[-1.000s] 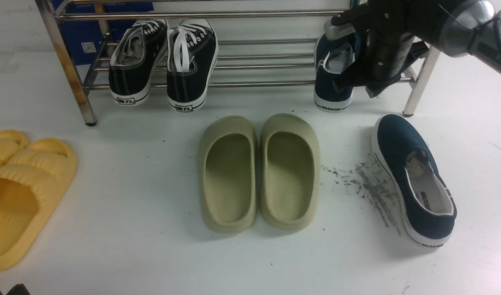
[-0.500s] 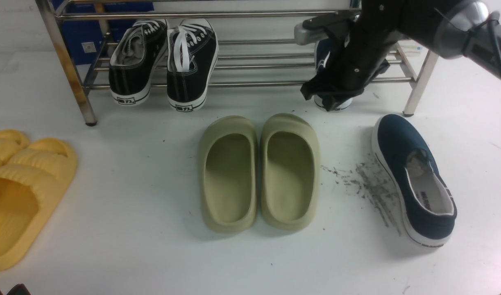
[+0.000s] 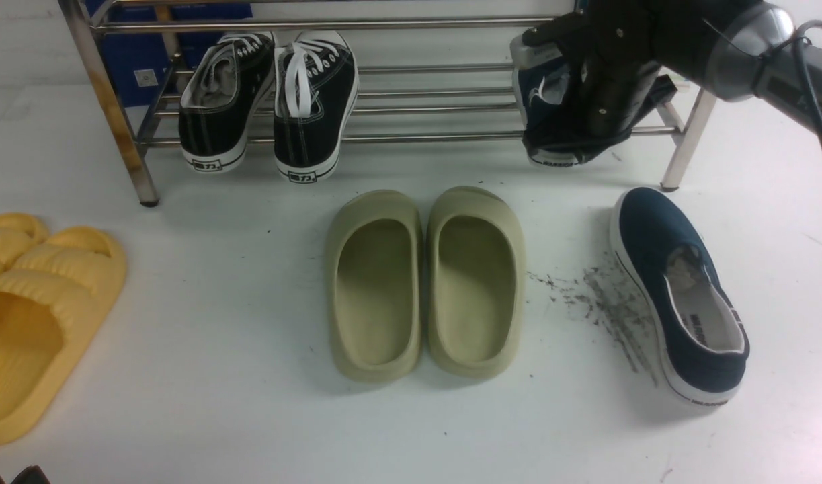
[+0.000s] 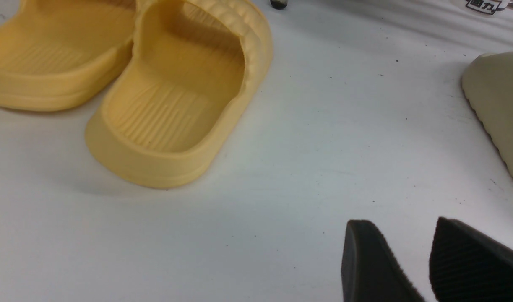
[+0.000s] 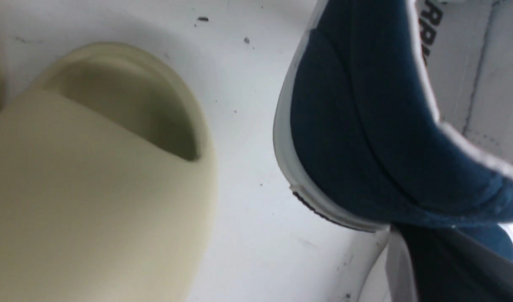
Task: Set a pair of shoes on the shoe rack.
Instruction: Use the right arm to put a shoe into the shoe rack
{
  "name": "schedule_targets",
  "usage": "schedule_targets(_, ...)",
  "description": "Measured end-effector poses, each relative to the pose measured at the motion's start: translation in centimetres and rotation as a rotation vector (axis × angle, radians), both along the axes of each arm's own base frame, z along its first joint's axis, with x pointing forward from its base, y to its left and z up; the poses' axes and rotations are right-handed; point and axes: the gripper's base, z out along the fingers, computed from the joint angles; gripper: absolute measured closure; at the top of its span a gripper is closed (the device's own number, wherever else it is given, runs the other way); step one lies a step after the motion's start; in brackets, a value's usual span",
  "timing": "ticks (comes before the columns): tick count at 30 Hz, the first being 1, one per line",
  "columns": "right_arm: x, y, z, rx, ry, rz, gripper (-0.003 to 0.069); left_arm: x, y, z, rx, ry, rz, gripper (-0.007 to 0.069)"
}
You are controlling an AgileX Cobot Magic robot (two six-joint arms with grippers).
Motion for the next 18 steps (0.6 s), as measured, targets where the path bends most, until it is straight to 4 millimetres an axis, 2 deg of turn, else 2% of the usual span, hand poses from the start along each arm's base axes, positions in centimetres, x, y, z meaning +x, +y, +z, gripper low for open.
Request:
schedule_targets(5,0.6,0.1,0.3,0.039,-0.067,-0.007,0.0651,0.0,0.0,0.0,0.000,0.000,0.000,0.0386)
schedule_targets(10,1.3,-1.3,0.5,0.060,-0.100,-0.065,0.0650,0.0,0.0,0.0,0.000,0.000,0.000,0.0386)
schedule_targets(12,1.3,-1.9,0.4,0.038,-0.078,-0.081,0.0648,0.0,0.0,0.0,0.000,0.000,0.000,0.0386)
schedule_targets(18,0.2,-2.0,0.4,-0.003,0.025,-0.068,0.0646,0.0,0.0,0.0,0.000,0.000,0.000,0.0386)
